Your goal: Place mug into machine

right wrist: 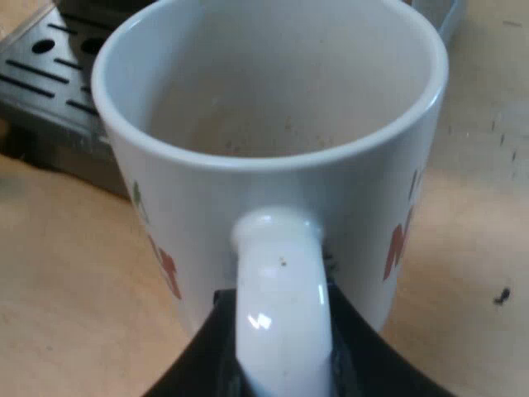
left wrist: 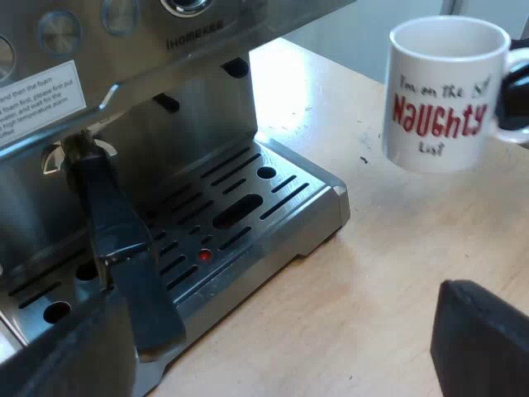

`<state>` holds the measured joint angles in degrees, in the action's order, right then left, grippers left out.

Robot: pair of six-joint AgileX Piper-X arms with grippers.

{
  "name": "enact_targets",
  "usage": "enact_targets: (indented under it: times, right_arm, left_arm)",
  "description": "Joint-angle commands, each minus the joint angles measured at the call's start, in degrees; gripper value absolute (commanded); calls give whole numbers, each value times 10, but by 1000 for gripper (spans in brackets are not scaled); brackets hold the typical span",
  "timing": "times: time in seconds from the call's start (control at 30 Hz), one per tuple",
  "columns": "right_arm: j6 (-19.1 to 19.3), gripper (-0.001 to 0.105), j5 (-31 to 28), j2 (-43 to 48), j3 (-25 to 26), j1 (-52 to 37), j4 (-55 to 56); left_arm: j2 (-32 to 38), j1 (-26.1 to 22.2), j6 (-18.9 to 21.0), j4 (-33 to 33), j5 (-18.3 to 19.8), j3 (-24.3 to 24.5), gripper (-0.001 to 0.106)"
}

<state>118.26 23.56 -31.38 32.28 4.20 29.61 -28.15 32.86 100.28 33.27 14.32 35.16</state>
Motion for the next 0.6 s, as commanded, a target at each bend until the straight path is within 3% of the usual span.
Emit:
enact_targets:
  times: [0.03, 0.23, 0.37, 0.43, 0.6]
  right_arm:
    - [9, 0, 30, -10, 7, 4, -46]
    - [16, 0, 9, -45, 1, 68, -83]
    - [15, 0, -101, -92, 0, 164, -143]
    - [14, 0, -121, -112, 0, 199, -169]
    - [-31, 0, -168, -191, 0, 273, -272]
  left_arm:
    - [0, 3, -2, 1, -9, 0, 79]
    - [0, 3, -2, 1, -9, 0, 79]
    - [0, 3, -2, 1, -9, 0, 79]
    - [0, 3, -2, 1, -9, 0, 79]
    - [0, 3, -2, 1, -9, 0, 79]
